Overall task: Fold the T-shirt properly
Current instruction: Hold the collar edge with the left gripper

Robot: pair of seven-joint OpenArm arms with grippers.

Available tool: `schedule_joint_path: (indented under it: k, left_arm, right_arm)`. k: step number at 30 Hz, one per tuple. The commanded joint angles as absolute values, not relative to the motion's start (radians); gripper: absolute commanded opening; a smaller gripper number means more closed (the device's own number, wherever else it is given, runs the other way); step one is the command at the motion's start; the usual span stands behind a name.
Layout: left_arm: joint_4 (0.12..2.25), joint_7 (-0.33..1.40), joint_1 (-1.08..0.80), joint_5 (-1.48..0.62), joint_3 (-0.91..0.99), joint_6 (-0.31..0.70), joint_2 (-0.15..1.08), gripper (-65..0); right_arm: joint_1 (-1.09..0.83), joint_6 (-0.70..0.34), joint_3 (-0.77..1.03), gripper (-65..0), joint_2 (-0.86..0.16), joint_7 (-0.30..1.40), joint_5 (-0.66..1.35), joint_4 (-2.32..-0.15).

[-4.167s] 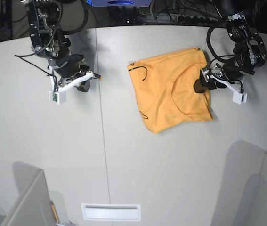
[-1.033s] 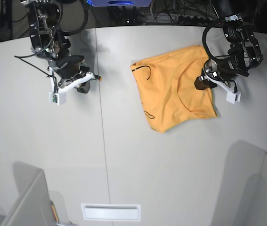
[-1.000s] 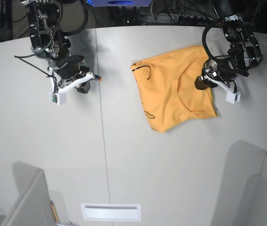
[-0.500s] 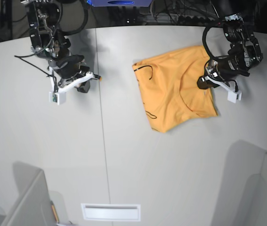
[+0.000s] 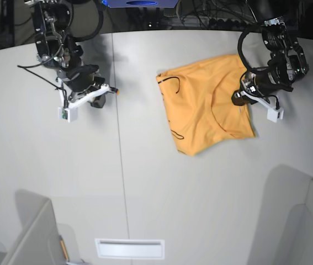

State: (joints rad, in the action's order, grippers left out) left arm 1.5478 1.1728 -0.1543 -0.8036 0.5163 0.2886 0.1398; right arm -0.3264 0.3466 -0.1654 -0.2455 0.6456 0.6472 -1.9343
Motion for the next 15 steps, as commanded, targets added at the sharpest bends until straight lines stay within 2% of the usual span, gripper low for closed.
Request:
schedule_joint_path:
  k: [1,9,15]
  left_arm:
    - [1.561,1.182,-0.133,-0.808,0.506,0.288,0.154,-65.0]
    - [1.561,1.234,-0.101,-0.808,0.429,0.286,0.208,-65.0]
    - [1.561,1.234,-0.107,-0.808,0.41,0.286,0.232,-65.0]
  right_arm:
    - [-0.32,0.335,-0.157,-65.0,-0.249,0.628,0.647,-1.933]
    - [-0.32,0.338,-0.156,-65.0,-0.249,0.628,0.653,-1.906]
    - [-0.335,0.34,-0.088,-65.0,-0.251,0.628,0.78,-1.905]
